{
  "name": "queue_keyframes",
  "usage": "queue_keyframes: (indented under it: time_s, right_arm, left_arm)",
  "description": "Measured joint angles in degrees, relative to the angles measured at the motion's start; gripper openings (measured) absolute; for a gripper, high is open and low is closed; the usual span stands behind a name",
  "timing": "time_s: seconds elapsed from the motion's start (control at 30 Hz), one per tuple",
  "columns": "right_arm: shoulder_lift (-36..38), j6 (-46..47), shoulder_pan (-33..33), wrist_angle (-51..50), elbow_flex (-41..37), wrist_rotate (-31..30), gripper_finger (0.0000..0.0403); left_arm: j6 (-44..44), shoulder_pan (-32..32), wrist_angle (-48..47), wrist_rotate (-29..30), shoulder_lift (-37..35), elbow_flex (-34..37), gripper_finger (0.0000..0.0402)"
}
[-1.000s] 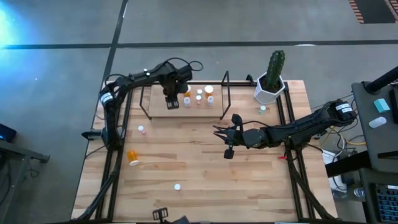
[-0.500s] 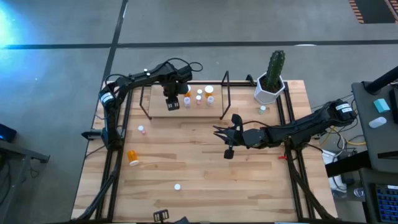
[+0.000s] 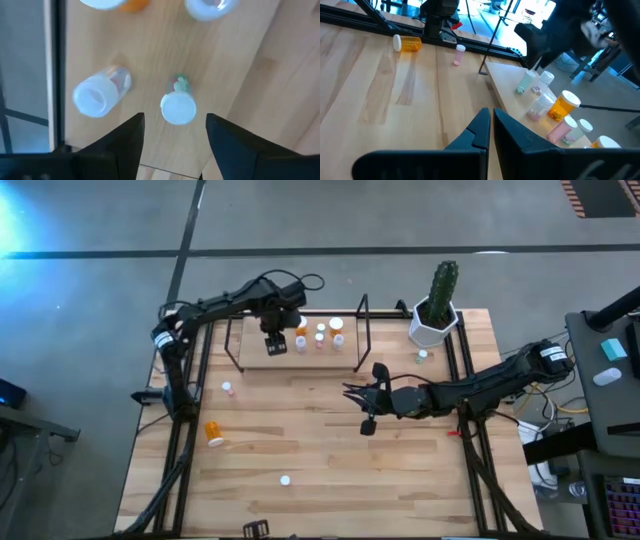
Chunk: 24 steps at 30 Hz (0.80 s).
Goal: Pick and place medicine bottles onto shelf by color
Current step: Put the bottom pink pill bottle on the shelf
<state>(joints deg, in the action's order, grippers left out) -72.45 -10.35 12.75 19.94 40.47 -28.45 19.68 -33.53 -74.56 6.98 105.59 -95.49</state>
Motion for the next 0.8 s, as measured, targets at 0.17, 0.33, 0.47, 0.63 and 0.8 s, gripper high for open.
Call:
queue_keyframes:
  time_s: [0.17,0.33,0.47,0.63,0.8]
  right_arm:
    - [2.65,0.22,0.73,-2.75,0.0,-0.13,0.0012]
    - [6.8,2.3,3.37,-9.46,0.0,-4.97,0.0012]
    - [8.77,5.01,6.81,-15.77,0.0,-9.51,0.0012]
    - [8.55,8.16,10.93,-19.4,-0.35,-11.9,0.0012]
    - [7.18,9.31,13.25,-19.63,-0.82,-12.53,0.0012]
  left_arm:
    - [0.16,1.21,0.03,0.03,-4.73,-0.12,0.0201]
    - [0.28,2.96,0.24,-0.9,-10.67,1.27,0.0201]
    - [0.21,5.97,1.52,-5.43,-16.67,5.02,0.0193]
    - [-3.36,14.83,3.6,-11.18,-24.81,13.05,0.0164]
    - [-11.68,31.65,6.78,-11.22,-29.38,21.18,0.0125]
